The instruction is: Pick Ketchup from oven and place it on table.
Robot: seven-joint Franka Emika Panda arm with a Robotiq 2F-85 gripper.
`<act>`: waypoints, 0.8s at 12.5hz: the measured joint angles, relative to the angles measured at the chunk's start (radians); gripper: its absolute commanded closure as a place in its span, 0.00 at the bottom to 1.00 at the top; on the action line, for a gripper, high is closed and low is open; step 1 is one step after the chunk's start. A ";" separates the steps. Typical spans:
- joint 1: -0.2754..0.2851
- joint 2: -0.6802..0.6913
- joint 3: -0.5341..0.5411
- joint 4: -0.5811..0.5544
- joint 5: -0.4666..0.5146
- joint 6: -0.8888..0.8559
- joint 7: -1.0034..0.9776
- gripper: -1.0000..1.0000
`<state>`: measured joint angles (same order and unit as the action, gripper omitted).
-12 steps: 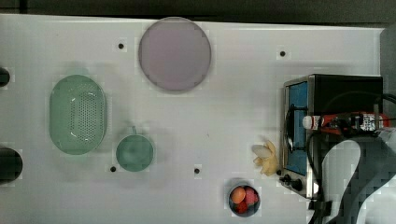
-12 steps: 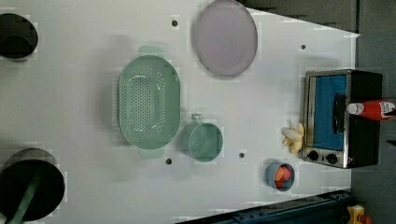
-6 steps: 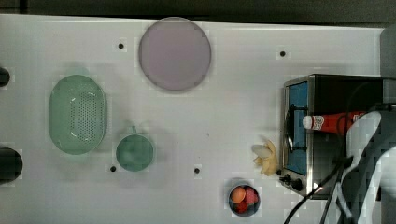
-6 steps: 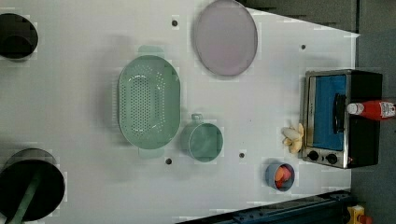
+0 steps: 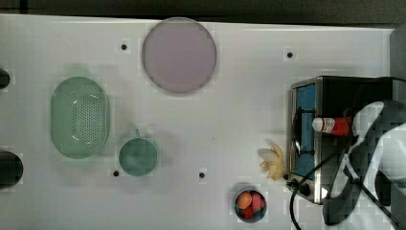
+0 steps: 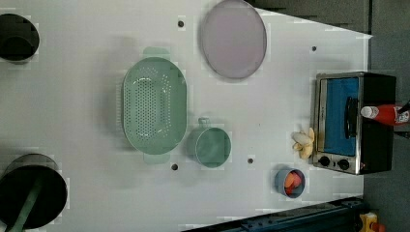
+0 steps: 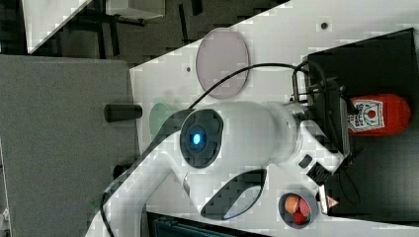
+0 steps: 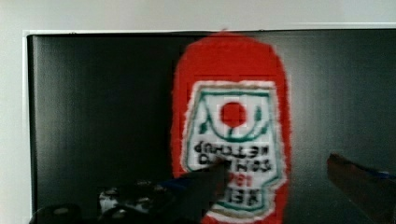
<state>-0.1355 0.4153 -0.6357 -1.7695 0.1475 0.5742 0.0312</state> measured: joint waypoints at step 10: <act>-0.007 0.022 0.030 0.013 0.054 0.039 -0.003 0.38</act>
<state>-0.1429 0.4377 -0.6060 -1.7568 0.2019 0.6133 0.0280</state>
